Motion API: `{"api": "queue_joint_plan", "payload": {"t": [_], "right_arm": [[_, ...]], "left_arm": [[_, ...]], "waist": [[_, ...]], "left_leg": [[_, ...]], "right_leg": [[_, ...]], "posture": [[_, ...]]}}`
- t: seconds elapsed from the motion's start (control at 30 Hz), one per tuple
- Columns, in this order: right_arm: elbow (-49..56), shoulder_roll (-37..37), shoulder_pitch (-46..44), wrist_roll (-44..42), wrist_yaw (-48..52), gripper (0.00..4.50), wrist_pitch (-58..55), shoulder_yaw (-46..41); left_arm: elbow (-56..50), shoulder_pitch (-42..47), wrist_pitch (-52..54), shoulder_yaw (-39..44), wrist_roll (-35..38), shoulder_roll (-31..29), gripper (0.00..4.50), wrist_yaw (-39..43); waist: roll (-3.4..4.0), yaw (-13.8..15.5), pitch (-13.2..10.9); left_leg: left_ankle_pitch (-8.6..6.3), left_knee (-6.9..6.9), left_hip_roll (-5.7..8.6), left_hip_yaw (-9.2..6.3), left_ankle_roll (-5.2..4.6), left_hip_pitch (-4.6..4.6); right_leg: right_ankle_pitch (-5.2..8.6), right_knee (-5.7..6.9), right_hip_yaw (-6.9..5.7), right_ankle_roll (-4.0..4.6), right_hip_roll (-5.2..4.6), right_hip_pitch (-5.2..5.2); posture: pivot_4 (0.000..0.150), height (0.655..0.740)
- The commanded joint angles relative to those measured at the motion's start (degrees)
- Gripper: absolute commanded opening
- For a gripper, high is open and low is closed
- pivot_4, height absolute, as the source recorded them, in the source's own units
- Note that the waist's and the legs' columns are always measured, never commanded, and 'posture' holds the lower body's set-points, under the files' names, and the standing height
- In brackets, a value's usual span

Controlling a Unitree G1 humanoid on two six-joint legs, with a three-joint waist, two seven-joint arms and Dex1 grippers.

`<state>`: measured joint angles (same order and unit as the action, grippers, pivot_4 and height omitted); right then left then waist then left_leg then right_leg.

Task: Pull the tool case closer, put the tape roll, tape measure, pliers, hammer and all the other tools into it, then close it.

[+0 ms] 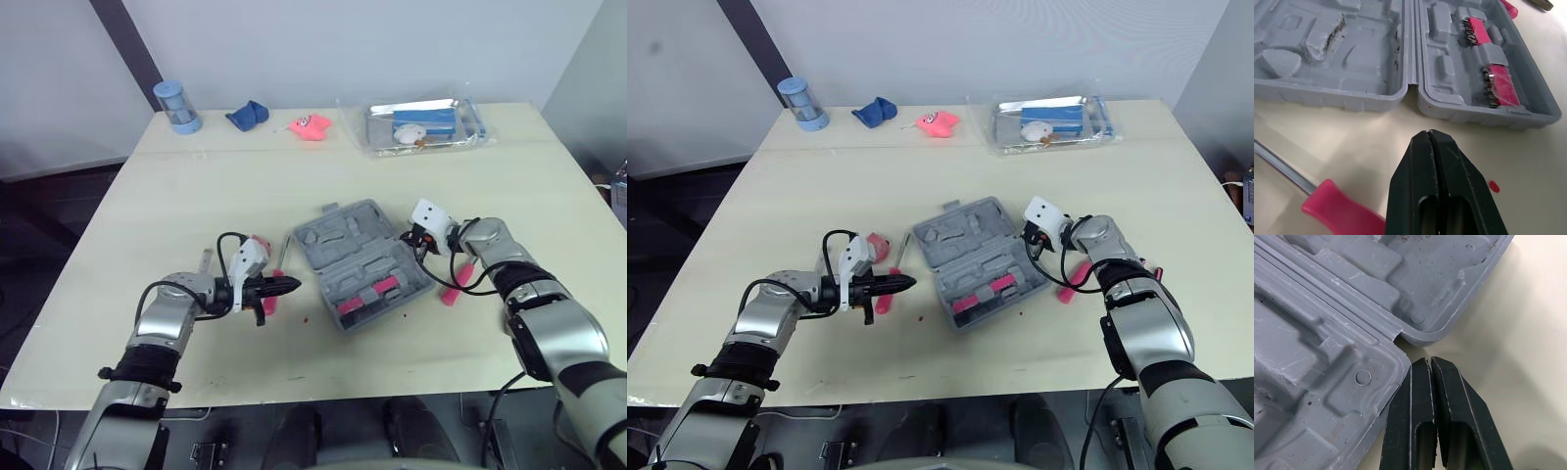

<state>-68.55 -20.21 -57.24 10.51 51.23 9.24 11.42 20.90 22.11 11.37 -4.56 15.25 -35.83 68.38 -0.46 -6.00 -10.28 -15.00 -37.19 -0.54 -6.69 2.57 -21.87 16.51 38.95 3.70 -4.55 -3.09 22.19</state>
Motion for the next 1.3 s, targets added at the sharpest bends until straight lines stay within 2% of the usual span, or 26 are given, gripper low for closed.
{"api": "queue_joint_plan", "payload": {"t": [0.03, 0.87, 1.3], "right_arm": [[0.68, 0.25, -1.27, -0.21, 1.87, 0.11, 0.92, -0.27], [4.06, -0.73, 0.44, -0.91, 8.39, 0.11, -0.72, -0.51], [11.34, -1.81, 3.91, -3.01, 16.86, 0.11, -6.13, -0.16]], "left_arm": [[0.53, 0.01, -1.06, 0.51, -0.73, 0.31, 0.0, -0.76], [8.36, 5.64, -3.81, -2.12, -6.18, 6.82, 0.0, -3.04], [7.32, 5.08, -2.98, -2.24, -6.31, 6.77, 0.0, -2.78]], "waist": [[0.0, -0.02, 0.0], [0.0, -0.37, 0.0], [0.0, -0.34, 0.01]], "left_leg": [[0.0, 0.0, 0.0, 0.0, 0.0, 0.0], [0.0, -0.01, 0.02, -0.02, 0.0, -0.01], [0.0, -0.03, 0.03, -0.03, 0.01, -0.01]], "right_leg": [[0.0, 0.0, 0.0, 0.0, 0.0, 0.0], [0.0, 0.02, 0.0, 0.0, -0.01, 0.0], [0.0, 0.03, 0.0, 0.0, -0.02, 0.0]], "posture": [[0.15, 0.74], [0.15, 0.74], [0.15, 0.74]]}}
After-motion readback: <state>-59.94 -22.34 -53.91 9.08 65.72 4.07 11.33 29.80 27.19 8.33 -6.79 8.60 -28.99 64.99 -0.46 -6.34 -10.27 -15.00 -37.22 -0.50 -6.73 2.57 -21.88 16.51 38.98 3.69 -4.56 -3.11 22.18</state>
